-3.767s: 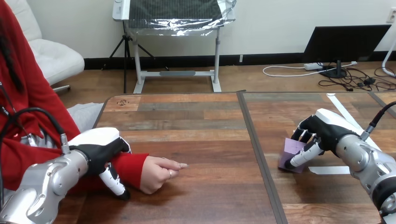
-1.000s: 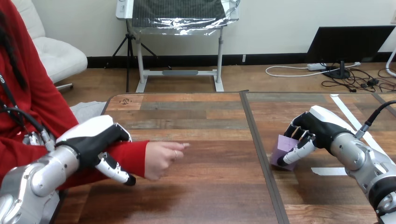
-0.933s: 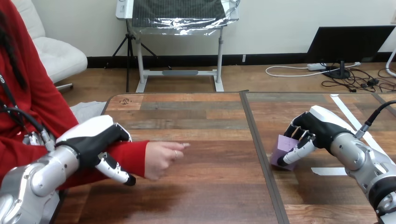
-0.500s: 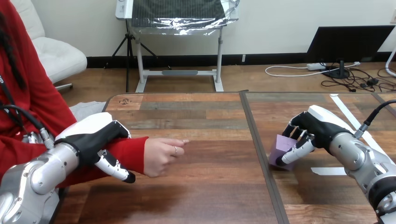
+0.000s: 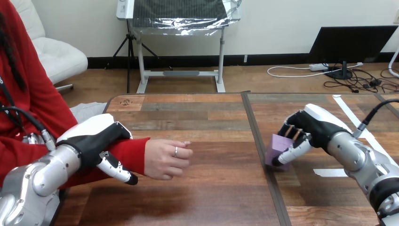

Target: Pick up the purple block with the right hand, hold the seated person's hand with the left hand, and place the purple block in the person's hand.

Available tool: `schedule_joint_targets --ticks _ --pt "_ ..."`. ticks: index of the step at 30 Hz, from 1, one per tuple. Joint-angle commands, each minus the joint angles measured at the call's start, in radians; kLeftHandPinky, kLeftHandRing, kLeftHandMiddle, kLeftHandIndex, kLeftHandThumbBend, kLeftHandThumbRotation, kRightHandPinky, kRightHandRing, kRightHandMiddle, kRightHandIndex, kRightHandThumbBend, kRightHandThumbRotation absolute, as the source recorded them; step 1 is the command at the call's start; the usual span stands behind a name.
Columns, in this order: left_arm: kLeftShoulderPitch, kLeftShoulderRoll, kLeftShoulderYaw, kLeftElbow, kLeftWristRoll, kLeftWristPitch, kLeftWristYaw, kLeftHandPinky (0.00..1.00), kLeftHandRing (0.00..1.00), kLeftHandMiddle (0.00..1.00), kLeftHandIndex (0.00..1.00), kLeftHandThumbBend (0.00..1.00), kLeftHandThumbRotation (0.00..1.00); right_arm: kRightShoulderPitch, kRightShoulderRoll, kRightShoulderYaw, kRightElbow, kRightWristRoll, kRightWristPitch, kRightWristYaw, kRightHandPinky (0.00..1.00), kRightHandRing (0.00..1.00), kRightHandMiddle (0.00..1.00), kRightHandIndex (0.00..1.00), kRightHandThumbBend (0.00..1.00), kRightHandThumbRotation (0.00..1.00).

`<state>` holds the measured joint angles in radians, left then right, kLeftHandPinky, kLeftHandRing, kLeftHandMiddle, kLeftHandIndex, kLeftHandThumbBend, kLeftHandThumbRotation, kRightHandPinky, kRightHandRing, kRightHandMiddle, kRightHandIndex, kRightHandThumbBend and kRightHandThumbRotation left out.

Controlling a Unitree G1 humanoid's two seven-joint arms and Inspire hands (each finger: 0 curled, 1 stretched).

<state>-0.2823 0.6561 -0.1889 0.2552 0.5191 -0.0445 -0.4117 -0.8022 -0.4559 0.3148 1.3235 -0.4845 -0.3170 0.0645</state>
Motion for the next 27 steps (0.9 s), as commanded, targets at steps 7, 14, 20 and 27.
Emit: schedule_joint_targets --ticks 7,14,20,27 --pt "-0.236 -0.039 0.032 -0.048 -0.032 -0.015 0.025 0.26 0.32 0.39 0.41 0.8 0.0 -0.082 0.037 -0.034 -0.13 0.051 -0.067 0.017 0.41 0.45 0.49 0.48 0.79 0.0" --pt "-0.255 -0.061 0.022 -0.026 -0.028 -0.02 0.032 0.27 0.33 0.39 0.4 0.8 0.0 -0.076 0.042 -0.034 -0.181 0.062 -0.074 0.035 0.39 0.44 0.48 0.48 0.78 0.0" --pt "-0.265 -0.081 0.019 -0.017 -0.03 -0.014 0.034 0.27 0.33 0.39 0.4 0.8 0.0 -0.068 0.048 -0.036 -0.233 0.062 -0.072 0.039 0.36 0.41 0.47 0.47 0.77 0.0" --pt "-0.273 -0.096 0.015 -0.008 -0.027 -0.019 0.041 0.26 0.32 0.38 0.4 0.8 0.0 -0.06 0.052 -0.039 -0.289 0.064 -0.07 0.048 0.3 0.36 0.44 0.47 0.76 0.0"
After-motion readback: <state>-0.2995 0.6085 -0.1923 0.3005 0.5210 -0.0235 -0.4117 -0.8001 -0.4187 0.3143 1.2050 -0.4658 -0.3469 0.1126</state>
